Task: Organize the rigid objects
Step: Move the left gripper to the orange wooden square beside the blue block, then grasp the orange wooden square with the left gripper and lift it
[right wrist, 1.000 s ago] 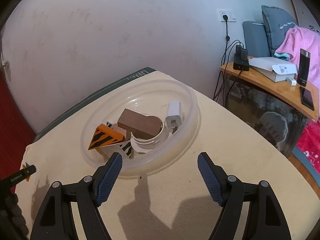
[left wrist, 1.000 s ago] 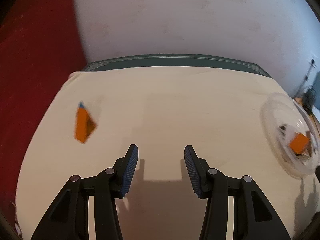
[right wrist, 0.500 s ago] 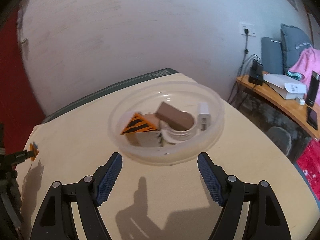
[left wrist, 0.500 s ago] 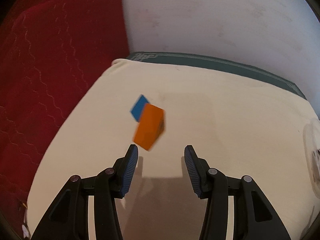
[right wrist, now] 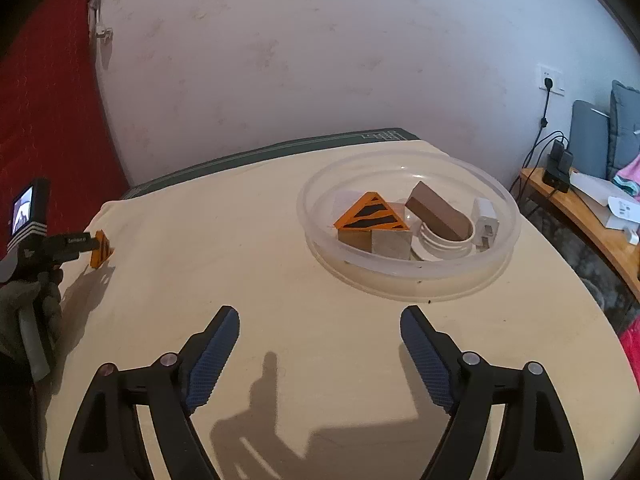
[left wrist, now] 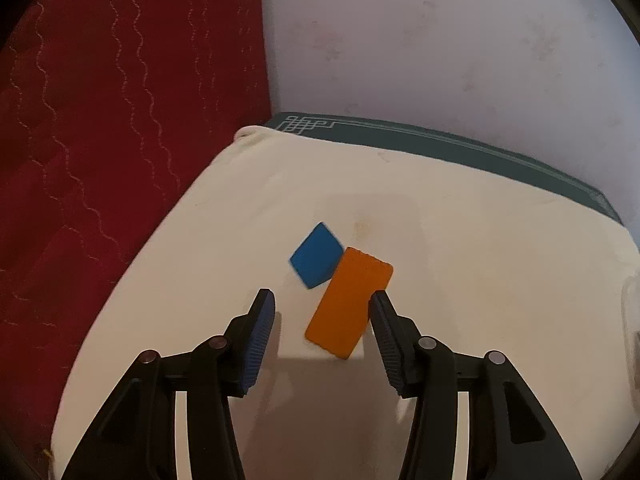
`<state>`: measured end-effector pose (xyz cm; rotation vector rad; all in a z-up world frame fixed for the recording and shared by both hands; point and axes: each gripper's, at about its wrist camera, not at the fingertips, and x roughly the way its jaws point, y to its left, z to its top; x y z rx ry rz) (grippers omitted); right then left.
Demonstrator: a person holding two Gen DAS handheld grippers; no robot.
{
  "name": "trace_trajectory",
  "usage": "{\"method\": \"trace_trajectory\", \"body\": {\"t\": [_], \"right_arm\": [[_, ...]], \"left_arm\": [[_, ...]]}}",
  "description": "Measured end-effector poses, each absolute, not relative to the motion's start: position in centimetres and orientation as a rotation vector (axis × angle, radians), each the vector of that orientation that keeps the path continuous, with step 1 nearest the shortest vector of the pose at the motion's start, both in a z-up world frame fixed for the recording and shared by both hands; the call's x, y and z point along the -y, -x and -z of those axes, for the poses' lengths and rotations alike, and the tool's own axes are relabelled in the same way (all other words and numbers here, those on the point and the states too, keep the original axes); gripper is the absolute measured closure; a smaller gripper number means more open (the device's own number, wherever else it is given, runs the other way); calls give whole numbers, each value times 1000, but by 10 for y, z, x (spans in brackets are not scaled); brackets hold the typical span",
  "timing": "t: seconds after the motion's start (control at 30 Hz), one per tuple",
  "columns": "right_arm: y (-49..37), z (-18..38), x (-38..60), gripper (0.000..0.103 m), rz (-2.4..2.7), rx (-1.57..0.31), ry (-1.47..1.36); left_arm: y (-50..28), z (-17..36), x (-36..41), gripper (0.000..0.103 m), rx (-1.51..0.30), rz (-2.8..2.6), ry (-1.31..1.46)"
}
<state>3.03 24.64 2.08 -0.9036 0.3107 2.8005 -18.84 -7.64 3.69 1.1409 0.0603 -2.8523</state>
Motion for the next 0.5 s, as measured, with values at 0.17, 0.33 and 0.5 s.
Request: {"method": "trace_trajectory", "body": {"t": [0.17, 0.33, 0.5], "right_arm": [[-28, -18, -249, 16, -2779, -345, 930], [-25, -17, -249, 16, -2776, -347, 942], [-25, -16, -251, 16, -2773, -358, 949]], "left_arm": [[197, -31, 75, 51, -72, 2889, -1184], [206, -21, 71, 51, -41, 2870, -1226], [209, -17, 78, 60, -107, 2852, -1265]]}}
